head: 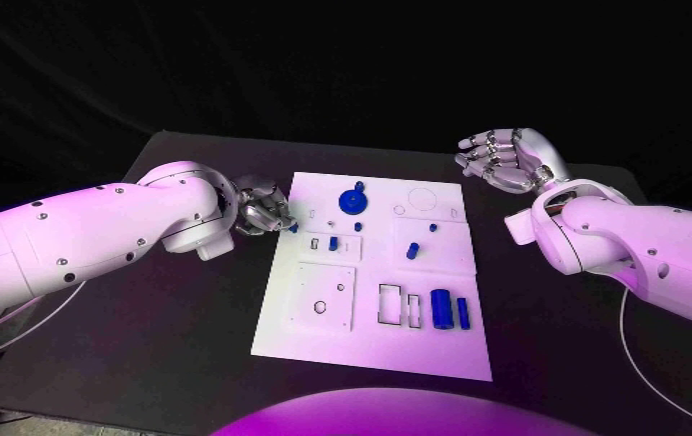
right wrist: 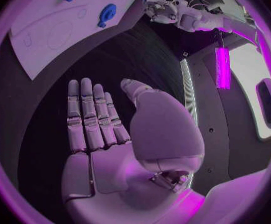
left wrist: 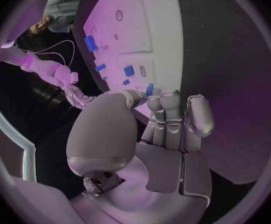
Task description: Assemble the parts on the task board
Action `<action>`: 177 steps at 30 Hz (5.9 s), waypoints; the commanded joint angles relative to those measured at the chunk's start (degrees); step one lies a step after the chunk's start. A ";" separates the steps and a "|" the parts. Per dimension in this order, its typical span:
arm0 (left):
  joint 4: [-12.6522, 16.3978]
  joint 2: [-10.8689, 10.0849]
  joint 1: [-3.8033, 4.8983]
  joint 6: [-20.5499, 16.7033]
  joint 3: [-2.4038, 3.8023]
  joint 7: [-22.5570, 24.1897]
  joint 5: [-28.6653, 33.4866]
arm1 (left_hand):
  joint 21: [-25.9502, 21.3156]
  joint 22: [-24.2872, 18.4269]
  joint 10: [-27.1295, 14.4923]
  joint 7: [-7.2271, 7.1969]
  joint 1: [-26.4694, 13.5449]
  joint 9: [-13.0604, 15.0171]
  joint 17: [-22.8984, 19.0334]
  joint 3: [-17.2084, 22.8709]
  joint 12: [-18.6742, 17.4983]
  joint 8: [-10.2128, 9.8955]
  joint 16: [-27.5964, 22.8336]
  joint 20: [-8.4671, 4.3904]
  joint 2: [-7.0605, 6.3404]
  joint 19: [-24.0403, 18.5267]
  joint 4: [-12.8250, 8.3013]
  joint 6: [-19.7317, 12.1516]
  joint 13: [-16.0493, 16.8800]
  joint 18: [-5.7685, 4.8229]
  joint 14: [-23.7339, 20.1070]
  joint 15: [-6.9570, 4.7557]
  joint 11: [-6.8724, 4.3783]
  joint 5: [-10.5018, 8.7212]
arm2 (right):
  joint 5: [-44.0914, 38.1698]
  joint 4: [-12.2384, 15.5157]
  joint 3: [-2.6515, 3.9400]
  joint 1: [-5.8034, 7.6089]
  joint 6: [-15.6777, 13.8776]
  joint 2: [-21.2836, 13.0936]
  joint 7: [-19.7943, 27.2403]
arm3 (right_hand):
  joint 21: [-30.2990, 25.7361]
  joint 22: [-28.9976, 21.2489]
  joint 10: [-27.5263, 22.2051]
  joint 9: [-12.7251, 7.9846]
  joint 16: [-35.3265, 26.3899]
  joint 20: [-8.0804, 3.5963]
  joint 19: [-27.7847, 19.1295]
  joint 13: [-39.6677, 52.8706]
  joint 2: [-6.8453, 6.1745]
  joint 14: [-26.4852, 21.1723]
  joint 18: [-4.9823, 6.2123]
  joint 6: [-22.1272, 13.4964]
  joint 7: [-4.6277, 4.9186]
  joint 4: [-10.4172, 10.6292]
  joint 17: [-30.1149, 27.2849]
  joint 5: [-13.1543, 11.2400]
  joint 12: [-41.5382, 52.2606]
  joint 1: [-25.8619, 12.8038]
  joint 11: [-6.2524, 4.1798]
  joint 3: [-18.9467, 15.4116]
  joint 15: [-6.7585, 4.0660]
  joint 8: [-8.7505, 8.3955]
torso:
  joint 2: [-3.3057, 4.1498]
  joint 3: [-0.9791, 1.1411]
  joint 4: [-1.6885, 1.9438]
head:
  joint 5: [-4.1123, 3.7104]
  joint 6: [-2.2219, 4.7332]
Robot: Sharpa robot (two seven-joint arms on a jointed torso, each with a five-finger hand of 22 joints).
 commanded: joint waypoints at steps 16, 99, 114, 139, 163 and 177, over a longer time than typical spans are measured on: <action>3.99 -0.34 -2.10 -15.78 -0.82 10.83 1.50 | 1.69 2.24 2.66 -1.33 -1.64 4.59 0.21 9.66 2.69 1.82 0.38 -0.35 -3.02 1.84 -8.71 3.37 3.78 -0.59 0.58 -0.41 -0.45 0.79 | -0.11 -0.15 -0.05 -0.11 1.08 0.13 0.02 | -0.32 -0.10 -0.22 -0.06 -0.33 0.18 0.26 -0.08 -0.14 0.19 0.61 0.20 1.85 0.09 -0.09 0.34 -0.24 -0.70 0.17 -0.32 0.09 -0.24 | 0.00 -0.04 -0.09 | 0.31 -0.16; 1.68 3.85 -3.22 -3.85 -0.99 0.05 -9.07 | 2.39 2.91 4.23 -1.63 -5.19 3.08 0.15 15.73 3.48 2.14 0.24 -0.70 -5.35 1.93 -13.29 5.06 5.38 -0.64 0.67 -0.77 -0.81 0.68 | 0.09 -0.31 -0.09 -0.50 1.14 0.55 0.20 | -0.90 -0.68 -0.37 -0.14 -1.08 0.33 -0.13 -0.08 -0.07 -0.08 0.54 0.15 1.92 0.31 -0.17 0.54 -0.22 -1.02 0.26 -0.62 0.26 -0.29 | 0.07 -0.08 -0.07 | -0.01 -1.42; 1.44 3.89 -3.22 -2.94 -1.03 -0.08 -9.16 | 2.45 3.01 4.36 -1.64 -5.18 3.05 0.14 15.78 3.63 2.14 0.22 -0.70 -5.37 1.99 -13.37 5.10 5.66 -0.66 0.67 -0.77 -0.81 0.66 | 0.12 -0.25 -0.09 -0.54 0.94 0.47 0.42 | -0.98 -0.77 -0.39 -0.15 -1.17 0.36 -0.16 -0.08 -0.03 -0.07 0.54 0.14 1.93 0.34 -0.17 0.56 -0.21 -1.04 0.28 -0.65 0.27 -0.29 | 0.03 -0.05 -0.07 | -0.06 -1.63; 1.04 4.82 -3.22 -1.94 -1.19 -0.32 -9.69 | 2.55 3.20 4.37 -1.65 -5.18 2.95 0.15 15.95 3.59 2.12 0.23 -0.70 -5.42 2.08 -13.57 5.21 5.61 -0.70 0.69 -0.77 -0.82 0.63 | 0.16 -0.21 -0.08 -0.56 0.87 0.44 0.56 | -0.98 -0.77 -0.39 -0.15 -1.17 0.36 -0.16 -0.08 -0.03 -0.07 0.54 0.14 1.93 0.34 -0.17 0.56 -0.21 -1.04 0.28 -0.65 0.27 -0.29 | 0.06 -0.06 -0.10 | -0.14 -2.02; 0.37 5.30 -3.21 -3.22 -1.26 -1.07 -9.57 | 2.52 3.14 4.59 -1.40 -6.65 2.04 0.16 15.35 3.23 1.32 0.26 -0.57 -5.26 1.85 -13.17 4.87 5.11 -0.68 0.82 -0.61 -0.63 0.19 | 0.38 -0.32 -0.08 -0.71 0.92 0.47 0.61 | -1.09 -0.91 -0.40 -0.17 -1.29 0.38 -0.17 -0.07 0.04 0.00 0.57 0.16 1.93 0.34 -0.15 0.61 -0.17 -1.03 0.28 -0.67 0.27 -0.29 | 0.02 0.01 -0.09 | -0.32 -2.01; -0.20 5.03 -3.20 -5.13 -1.24 -1.68 -7.54 | 1.73 2.72 4.65 -1.68 -13.07 -0.25 0.32 6.49 3.41 -1.16 0.43 -0.18 -6.05 1.86 -5.76 5.12 5.33 -0.66 0.83 -0.39 -0.60 0.30 | 0.44 -0.33 -0.08 -0.73 0.91 0.43 0.63 | -1.13 -0.97 -0.42 -0.18 -1.36 0.40 -0.16 -0.07 0.07 0.03 0.58 0.14 1.94 0.36 -0.14 0.64 -0.16 -1.05 0.28 -0.70 0.28 -0.30 | 0.06 -0.07 -0.04 | -0.50 -1.88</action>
